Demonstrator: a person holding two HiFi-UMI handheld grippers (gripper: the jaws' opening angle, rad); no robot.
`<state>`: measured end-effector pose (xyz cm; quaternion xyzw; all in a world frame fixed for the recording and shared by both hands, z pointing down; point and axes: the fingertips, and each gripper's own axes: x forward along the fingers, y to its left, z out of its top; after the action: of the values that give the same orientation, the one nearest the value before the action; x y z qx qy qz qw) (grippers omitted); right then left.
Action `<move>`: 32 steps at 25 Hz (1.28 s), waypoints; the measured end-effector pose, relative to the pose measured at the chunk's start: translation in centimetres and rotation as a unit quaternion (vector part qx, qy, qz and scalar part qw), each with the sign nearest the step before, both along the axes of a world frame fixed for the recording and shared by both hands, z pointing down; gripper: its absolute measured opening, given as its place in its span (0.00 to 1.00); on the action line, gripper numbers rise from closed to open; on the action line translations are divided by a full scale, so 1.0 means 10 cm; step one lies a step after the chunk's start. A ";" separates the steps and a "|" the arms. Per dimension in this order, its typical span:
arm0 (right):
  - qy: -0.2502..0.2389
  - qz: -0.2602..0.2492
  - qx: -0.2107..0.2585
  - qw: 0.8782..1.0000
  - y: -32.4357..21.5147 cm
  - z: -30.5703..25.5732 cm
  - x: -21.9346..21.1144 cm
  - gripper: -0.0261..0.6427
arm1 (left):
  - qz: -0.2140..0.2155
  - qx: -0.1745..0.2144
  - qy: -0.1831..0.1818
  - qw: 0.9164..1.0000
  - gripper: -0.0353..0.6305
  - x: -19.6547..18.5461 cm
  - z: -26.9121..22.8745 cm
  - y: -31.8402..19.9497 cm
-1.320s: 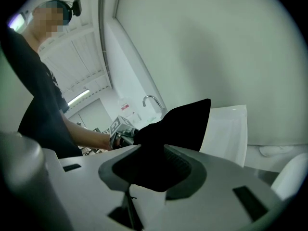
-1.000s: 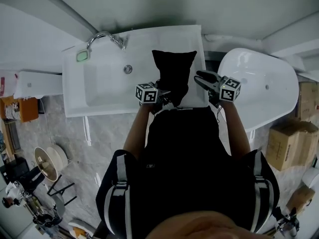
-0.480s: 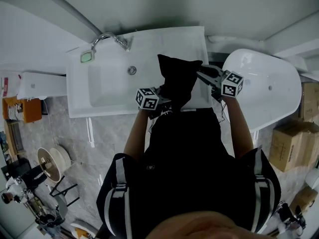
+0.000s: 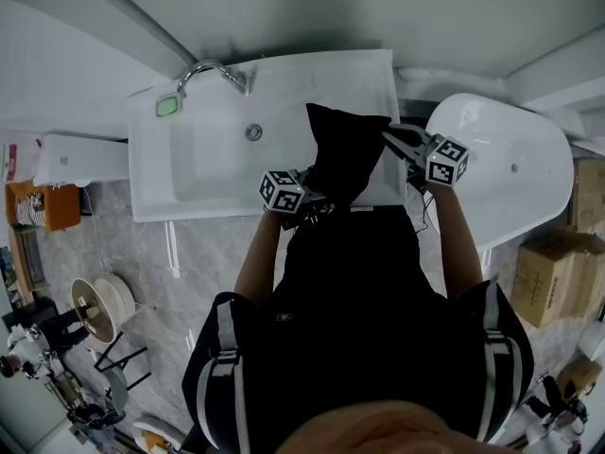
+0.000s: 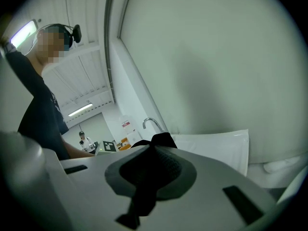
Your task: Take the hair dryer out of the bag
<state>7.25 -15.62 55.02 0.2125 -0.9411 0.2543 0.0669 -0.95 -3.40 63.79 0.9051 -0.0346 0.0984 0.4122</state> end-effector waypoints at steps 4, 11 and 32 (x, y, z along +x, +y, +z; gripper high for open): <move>0.021 0.012 0.011 1.000 -0.16 -0.05 0.16 0.15 | 0.009 0.006 0.001 1.000 0.36 0.01 -0.04 0.04; 0.031 0.039 0.040 0.998 -0.36 -0.23 0.45 0.15 | 0.011 0.004 0.001 1.000 0.36 0.01 -0.03 0.06; 0.065 0.205 0.115 0.970 -0.94 -0.67 0.99 0.15 | 0.043 -0.004 0.054 0.998 0.36 0.18 -0.19 0.11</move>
<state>17.18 -25.03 48.28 0.4230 -0.8941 0.1385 0.0493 0.90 -2.30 61.90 0.9079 0.0273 0.0674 0.4129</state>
